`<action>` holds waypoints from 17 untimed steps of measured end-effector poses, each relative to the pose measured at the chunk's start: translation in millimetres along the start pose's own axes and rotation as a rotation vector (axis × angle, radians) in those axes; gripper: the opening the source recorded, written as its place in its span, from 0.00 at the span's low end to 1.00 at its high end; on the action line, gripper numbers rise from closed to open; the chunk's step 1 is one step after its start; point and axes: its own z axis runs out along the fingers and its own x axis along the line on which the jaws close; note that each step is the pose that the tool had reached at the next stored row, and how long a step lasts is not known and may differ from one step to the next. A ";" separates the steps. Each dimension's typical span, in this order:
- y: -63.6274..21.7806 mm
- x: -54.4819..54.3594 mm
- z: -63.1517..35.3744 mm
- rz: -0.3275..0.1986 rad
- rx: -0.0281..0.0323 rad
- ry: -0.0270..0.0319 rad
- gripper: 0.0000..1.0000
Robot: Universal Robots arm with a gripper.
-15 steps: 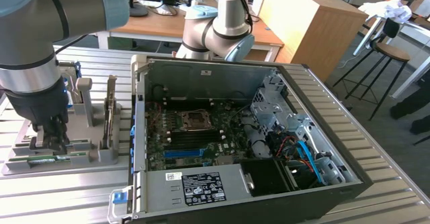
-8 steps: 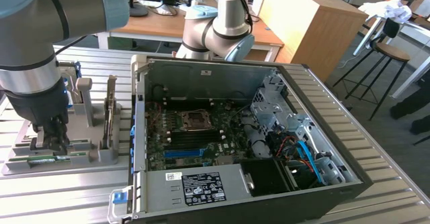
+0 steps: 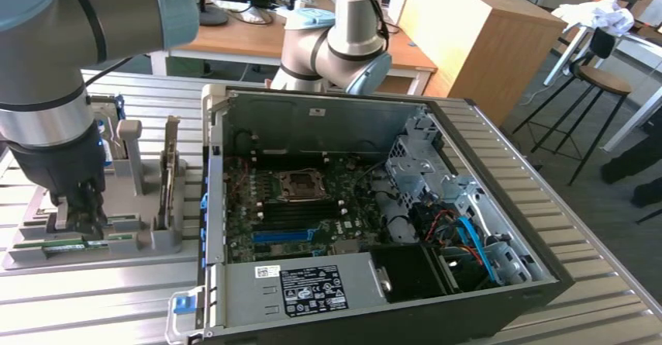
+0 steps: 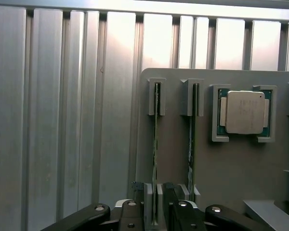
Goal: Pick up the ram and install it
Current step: 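Pick up the ram and move it above insertion slot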
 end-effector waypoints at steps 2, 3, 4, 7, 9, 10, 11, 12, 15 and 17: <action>0.1 0.2 0.6 0.000 0.0000 0.0000 0.30; 0.2 0.3 0.9 0.000 -0.0001 0.0001 0.30; 0.2 0.4 1.3 0.000 -0.0002 0.0002 0.30; 0.4 0.5 4.0 0.000 0.0005 0.0001 0.30; 0.6 0.4 4.7 0.000 0.0003 0.0002 0.30; 0.6 0.4 4.7 0.000 0.0002 0.0003 0.30; 0.6 0.4 5.0 0.000 0.0004 0.0002 0.30; 0.5 0.3 5.8 0.000 0.0009 -0.0002 0.30; 1.0 0.2 8.2 0.000 0.0008 0.0000 0.30; 1.1 0.3 8.8 0.000 0.0006 0.0002 0.30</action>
